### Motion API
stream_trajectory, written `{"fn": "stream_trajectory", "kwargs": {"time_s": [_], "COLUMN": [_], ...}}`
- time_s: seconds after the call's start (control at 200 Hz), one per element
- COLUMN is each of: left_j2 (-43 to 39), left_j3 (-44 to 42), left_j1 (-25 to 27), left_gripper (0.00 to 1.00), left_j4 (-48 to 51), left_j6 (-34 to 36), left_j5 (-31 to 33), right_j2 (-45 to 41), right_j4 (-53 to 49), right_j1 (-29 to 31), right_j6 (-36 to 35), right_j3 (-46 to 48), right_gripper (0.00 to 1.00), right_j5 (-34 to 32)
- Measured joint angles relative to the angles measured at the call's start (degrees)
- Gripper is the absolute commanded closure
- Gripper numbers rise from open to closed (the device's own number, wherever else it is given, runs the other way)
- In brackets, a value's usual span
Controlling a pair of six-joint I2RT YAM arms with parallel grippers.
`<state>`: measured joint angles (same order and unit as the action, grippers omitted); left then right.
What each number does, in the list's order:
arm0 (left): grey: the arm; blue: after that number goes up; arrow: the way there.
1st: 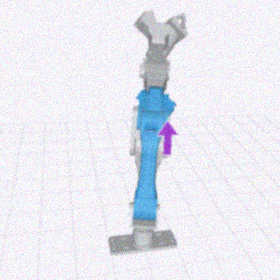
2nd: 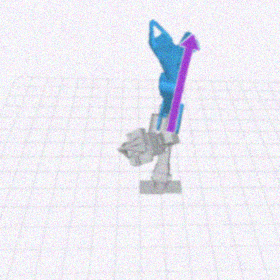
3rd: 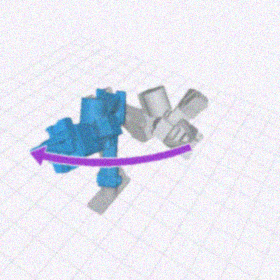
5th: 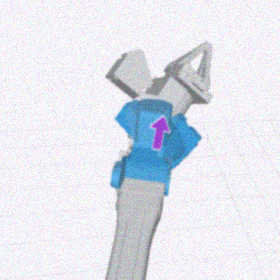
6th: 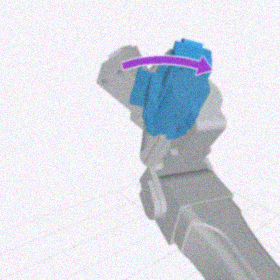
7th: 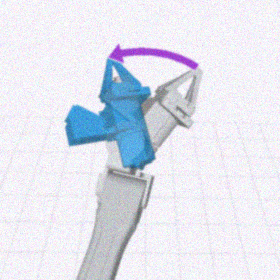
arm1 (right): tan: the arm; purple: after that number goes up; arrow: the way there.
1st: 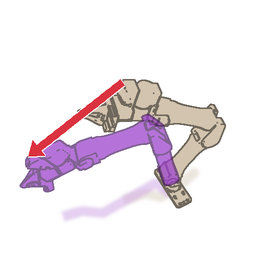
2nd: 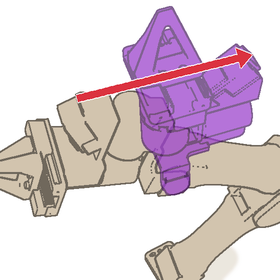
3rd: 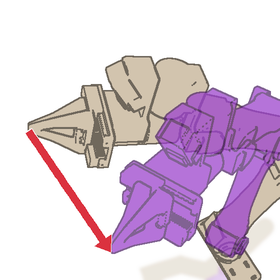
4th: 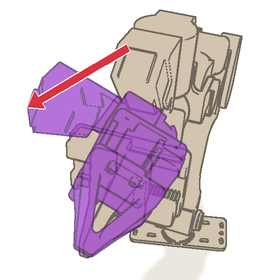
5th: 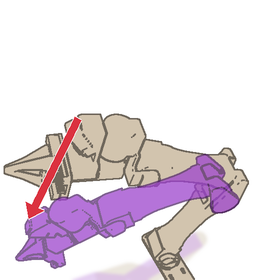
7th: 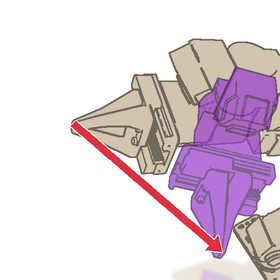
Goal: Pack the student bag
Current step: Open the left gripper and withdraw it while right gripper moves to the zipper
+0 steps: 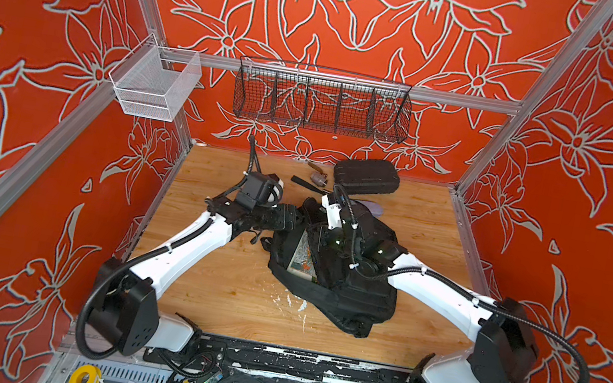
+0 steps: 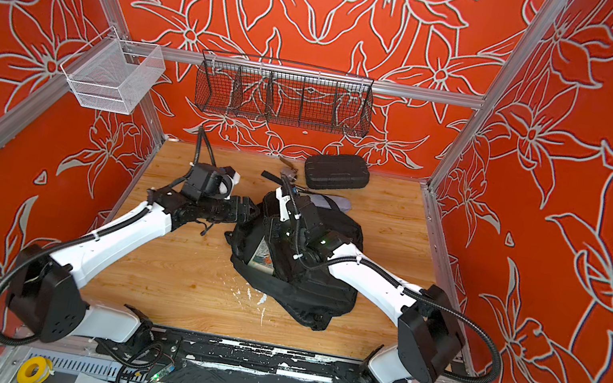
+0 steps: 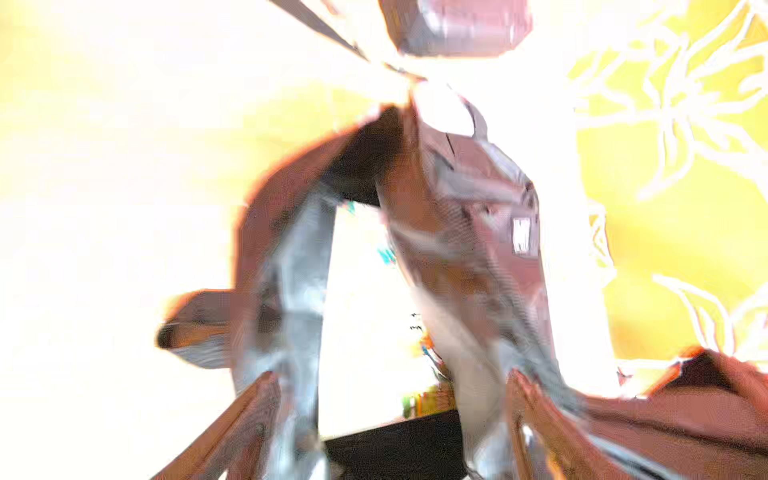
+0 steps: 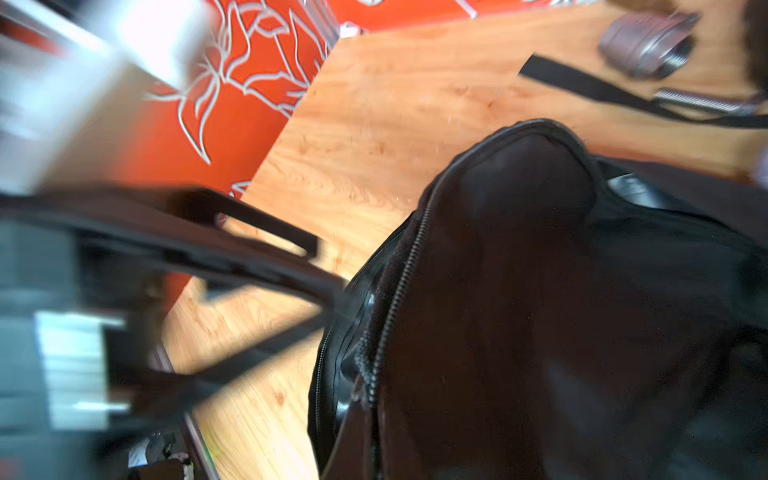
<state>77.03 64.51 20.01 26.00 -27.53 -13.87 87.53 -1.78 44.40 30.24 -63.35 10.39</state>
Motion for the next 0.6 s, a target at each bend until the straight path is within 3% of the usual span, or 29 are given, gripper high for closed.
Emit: {"fn": "stream_trajectory", "kwargs": {"time_s": [0.085, 0.23, 0.38, 0.495, 0.6], "left_j2": [-2.86, -5.49, -5.95, -6.03, -6.36], "left_j3": [-0.02, -0.35, -0.37, -0.39, -0.81], "left_j1": [-0.72, -0.74, -0.74, -0.44, 0.44], "left_gripper": [0.16, 0.16, 0.17, 0.17, 0.17], "left_j4": [2.51, 5.09, 7.13, 8.41, 8.68], "left_j6": [1.07, 2.82, 4.24, 5.62, 6.36], "left_j5": [2.82, 5.66, 6.34, 5.68, 4.74], "right_j2": [2.67, 7.02, 6.34, 2.51, -2.89], "right_j4": [-0.74, -3.54, -6.34, -9.33, -14.08], "right_j1": [0.02, 0.00, -0.13, -2.19, -7.15], "right_j6": [-0.55, -2.10, -7.06, -13.97, -26.05], "right_j3": [-1.55, -5.25, -5.95, -5.95, -6.32], "right_gripper": [0.99, 0.64, 0.45, 0.42, 0.43], "right_j5": [1.27, 2.95, 1.64, 1.97, 5.70]}}
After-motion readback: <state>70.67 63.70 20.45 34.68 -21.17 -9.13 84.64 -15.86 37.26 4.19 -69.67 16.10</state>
